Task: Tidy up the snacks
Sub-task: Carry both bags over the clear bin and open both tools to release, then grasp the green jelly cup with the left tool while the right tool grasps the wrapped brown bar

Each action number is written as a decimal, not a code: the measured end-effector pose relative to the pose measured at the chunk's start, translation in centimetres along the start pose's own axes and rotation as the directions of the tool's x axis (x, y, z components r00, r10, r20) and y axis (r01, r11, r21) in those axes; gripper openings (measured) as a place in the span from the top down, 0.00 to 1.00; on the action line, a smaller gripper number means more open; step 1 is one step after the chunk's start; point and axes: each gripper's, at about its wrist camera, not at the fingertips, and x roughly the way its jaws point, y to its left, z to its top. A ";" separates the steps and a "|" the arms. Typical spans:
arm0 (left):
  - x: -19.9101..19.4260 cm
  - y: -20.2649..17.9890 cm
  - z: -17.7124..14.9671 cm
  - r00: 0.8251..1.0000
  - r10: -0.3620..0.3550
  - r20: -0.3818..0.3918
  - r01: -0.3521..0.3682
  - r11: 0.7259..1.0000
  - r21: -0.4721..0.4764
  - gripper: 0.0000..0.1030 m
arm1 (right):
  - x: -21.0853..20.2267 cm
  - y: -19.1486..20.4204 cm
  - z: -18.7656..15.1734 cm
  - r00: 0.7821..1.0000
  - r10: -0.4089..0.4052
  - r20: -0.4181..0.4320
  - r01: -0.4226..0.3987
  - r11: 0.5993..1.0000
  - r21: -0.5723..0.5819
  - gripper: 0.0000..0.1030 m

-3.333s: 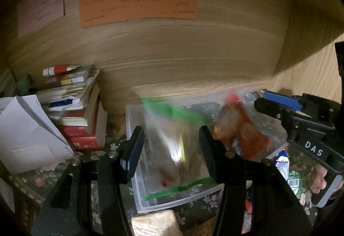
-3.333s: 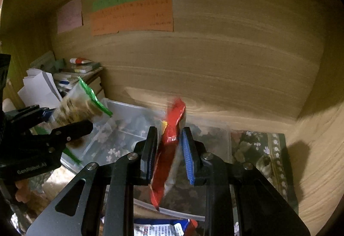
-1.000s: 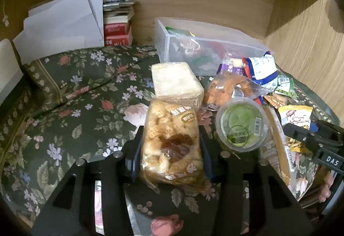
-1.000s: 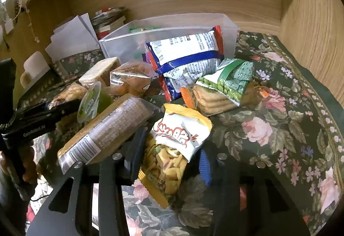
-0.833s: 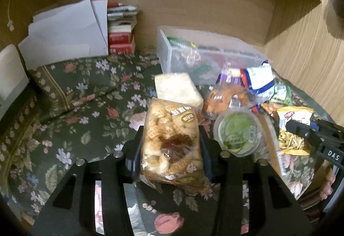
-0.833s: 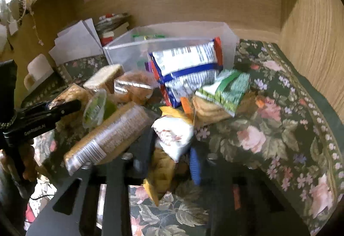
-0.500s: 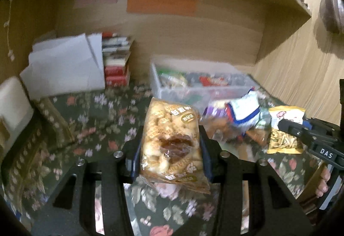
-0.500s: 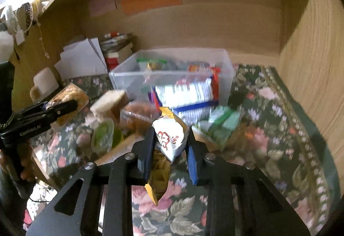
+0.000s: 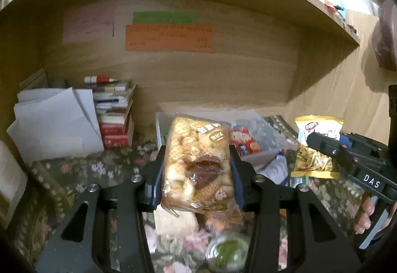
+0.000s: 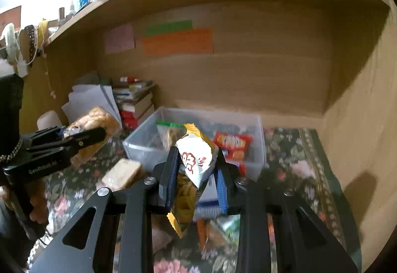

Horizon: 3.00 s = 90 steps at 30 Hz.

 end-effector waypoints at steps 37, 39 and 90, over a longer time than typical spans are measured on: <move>12.0 1.5 3.0 0.987 0.073 -0.145 -0.073 0.997 0.011 0.41 | 13.7 -0.1 3.8 0.973 -0.023 -0.228 0.009 0.998 -0.064 0.66; 11.2 1.4 3.0 0.989 0.069 -0.132 -0.068 0.998 0.014 0.41 | 13.1 0.0 3.9 0.977 -0.035 -0.210 0.021 0.997 -0.068 0.56; -1.1 -2.7 -11.4 0.968 -0.051 -0.246 0.058 0.998 0.020 0.23 | 1.1 4.6 -11.0 0.948 0.044 -0.314 -0.051 0.999 -0.015 0.39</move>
